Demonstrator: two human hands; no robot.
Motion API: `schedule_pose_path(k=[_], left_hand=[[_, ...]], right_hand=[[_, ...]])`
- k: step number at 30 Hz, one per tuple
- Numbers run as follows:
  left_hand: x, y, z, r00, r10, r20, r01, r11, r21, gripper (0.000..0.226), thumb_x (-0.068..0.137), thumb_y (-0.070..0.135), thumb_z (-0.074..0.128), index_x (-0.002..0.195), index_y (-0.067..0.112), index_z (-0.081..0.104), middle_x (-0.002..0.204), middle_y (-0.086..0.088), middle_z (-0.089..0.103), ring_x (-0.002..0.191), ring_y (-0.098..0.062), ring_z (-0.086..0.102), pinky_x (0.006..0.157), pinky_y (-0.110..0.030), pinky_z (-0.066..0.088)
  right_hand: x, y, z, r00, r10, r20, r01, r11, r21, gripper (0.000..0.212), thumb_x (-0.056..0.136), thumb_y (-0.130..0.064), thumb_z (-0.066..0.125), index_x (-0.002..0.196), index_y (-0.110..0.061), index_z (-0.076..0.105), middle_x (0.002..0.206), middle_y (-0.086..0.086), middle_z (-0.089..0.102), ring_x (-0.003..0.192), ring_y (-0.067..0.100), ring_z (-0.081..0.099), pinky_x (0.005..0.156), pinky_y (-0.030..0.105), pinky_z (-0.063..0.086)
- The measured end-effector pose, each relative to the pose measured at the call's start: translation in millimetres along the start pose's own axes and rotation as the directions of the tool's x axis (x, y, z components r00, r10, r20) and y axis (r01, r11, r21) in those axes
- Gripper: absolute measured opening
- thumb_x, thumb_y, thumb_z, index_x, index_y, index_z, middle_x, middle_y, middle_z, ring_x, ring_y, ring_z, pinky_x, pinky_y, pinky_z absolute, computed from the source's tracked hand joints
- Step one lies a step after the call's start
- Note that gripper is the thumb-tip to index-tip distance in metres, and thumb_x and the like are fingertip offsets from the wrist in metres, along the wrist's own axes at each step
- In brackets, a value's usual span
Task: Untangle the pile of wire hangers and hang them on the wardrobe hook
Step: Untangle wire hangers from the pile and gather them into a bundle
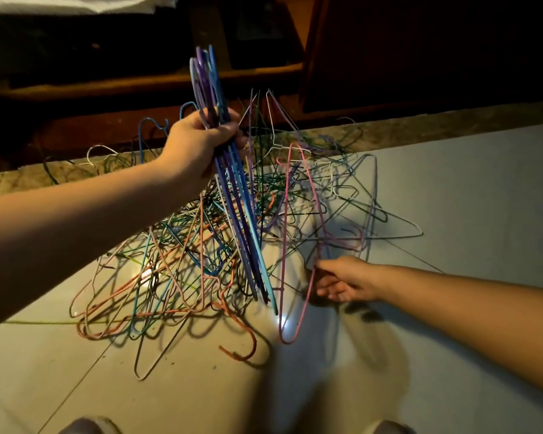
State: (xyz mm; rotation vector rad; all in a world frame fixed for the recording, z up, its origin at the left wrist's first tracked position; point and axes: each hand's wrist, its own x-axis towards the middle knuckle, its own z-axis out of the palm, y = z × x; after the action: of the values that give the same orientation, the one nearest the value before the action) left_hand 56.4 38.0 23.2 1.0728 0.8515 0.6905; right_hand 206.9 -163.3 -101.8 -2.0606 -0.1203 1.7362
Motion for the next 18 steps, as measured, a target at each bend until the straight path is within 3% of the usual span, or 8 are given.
schedule_pose_path(k=[4, 7, 10, 13, 18], left_hand=[[-4, 1, -1, 0.999, 0.02, 0.048, -0.02, 1.0, 0.007, 0.014, 0.093, -0.002, 0.046, 0.089, 0.008, 0.056, 0.078, -0.006, 0.056, 0.068, -0.012, 0.063, 0.073, -0.033, 0.057], [-6, 4, -1, 0.999, 0.028, 0.046, -0.029, 1.0, 0.013, 0.014, 0.093, -0.002, 0.045, 0.089, 0.008, 0.055, 0.078, -0.008, 0.055, 0.067, -0.012, 0.062, 0.072, -0.031, 0.058], [-9, 7, -2, 0.998, 0.038, 0.055, -0.038, 0.999, 0.009, 0.015, 0.093, -0.003, 0.045, 0.088, 0.008, 0.054, 0.079, -0.008, 0.054, 0.067, -0.012, 0.061, 0.071, -0.029, 0.058], [-9, 7, -7, 0.998, 0.03, 0.049, -0.032, 0.998, 0.058, 0.015, 0.093, -0.002, 0.045, 0.089, 0.009, 0.056, 0.08, -0.007, 0.056, 0.069, -0.011, 0.062, 0.069, -0.027, 0.057], [-7, 7, -12, 0.999, 0.022, 0.049, -0.026, 0.996, 0.08, 0.015, 0.093, 0.0, 0.046, 0.09, 0.01, 0.057, 0.082, -0.008, 0.057, 0.075, -0.014, 0.063, 0.072, -0.03, 0.058]], right_hand=[[5, -1, 11, 1.0, 0.01, -0.013, -0.007, 0.979, 0.203, 0.023, 0.096, -0.013, 0.047, 0.074, -0.009, 0.054, 0.053, 0.001, 0.051, 0.032, 0.002, 0.045, 0.028, 0.012, 0.029], [1, -4, 13, 0.999, -0.031, 0.029, 0.019, 0.938, 0.347, 0.024, 0.097, -0.005, 0.042, 0.074, -0.007, 0.05, 0.041, 0.001, 0.054, 0.031, 0.003, 0.047, 0.029, 0.011, 0.034], [-6, -6, 12, 0.994, -0.098, 0.049, 0.067, 0.899, 0.433, 0.024, 0.098, -0.004, 0.038, 0.076, -0.008, 0.047, 0.047, 0.005, 0.058, 0.032, 0.003, 0.051, 0.033, 0.012, 0.041], [-14, -6, 12, 0.985, -0.172, -0.006, 0.157, 0.883, 0.443, 0.024, 0.098, -0.004, 0.04, 0.075, -0.009, 0.047, 0.066, 0.01, 0.054, 0.033, 0.002, 0.051, 0.035, 0.011, 0.042], [-26, -4, 18, 0.956, -0.273, -0.11, 0.295, 0.874, 0.386, 0.023, 0.097, -0.004, 0.042, 0.076, -0.01, 0.049, 0.07, 0.009, 0.054, 0.035, -0.001, 0.051, 0.038, 0.009, 0.042]])
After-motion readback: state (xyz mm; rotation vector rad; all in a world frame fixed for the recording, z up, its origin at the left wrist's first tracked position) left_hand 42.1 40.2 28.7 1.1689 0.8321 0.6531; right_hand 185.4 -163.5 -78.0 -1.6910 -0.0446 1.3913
